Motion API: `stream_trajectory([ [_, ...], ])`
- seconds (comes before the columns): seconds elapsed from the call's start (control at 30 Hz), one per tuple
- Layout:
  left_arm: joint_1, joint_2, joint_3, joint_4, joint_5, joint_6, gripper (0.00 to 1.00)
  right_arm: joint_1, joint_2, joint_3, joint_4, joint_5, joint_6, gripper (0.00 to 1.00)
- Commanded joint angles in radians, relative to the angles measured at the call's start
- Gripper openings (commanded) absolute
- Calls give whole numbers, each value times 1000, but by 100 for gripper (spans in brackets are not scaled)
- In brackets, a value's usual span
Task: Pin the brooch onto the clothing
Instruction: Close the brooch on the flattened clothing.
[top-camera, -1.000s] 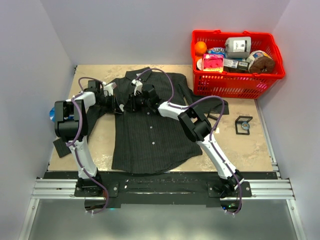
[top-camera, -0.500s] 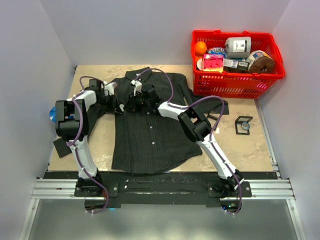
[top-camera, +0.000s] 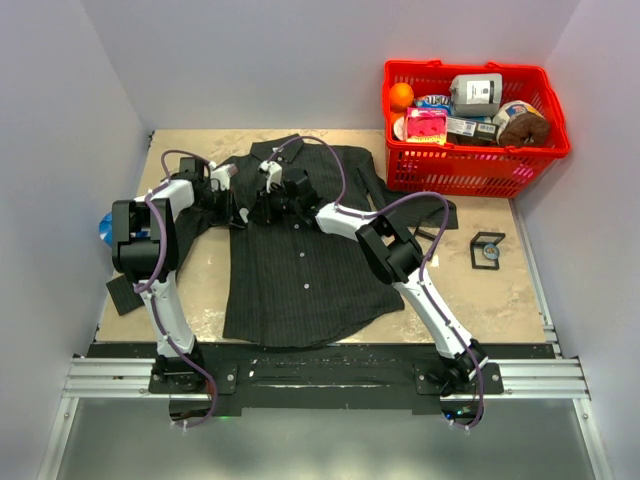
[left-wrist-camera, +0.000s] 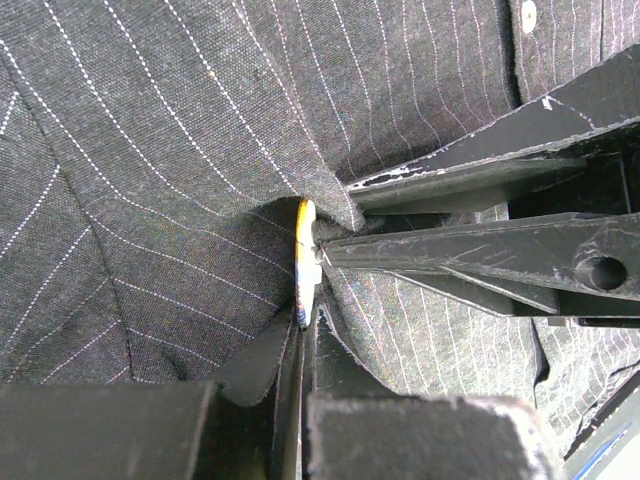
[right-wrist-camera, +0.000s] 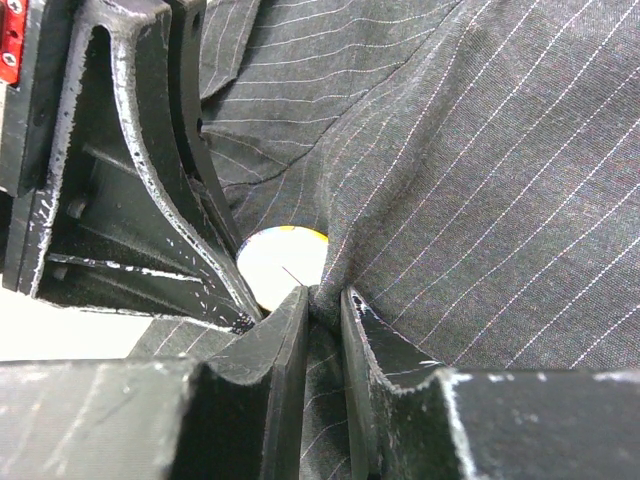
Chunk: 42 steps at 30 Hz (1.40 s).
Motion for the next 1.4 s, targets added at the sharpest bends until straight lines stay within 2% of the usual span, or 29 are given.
stream_trajectory([
  [0.0,-33,21,-22,-25,-6,62,0,40,-68,-11,-48,-20,-45,21],
  [0.3,-30,39,-13,-48,45,90,0,40,-74,35,-120,-7,-115,19],
  [1.0,-30,29,-8,-66,94,102,0,42,-122,-15,1,-6,-186,11],
  [1.37,-30,33,-5,-65,89,102,0,63,-148,-29,12,-32,-212,8],
])
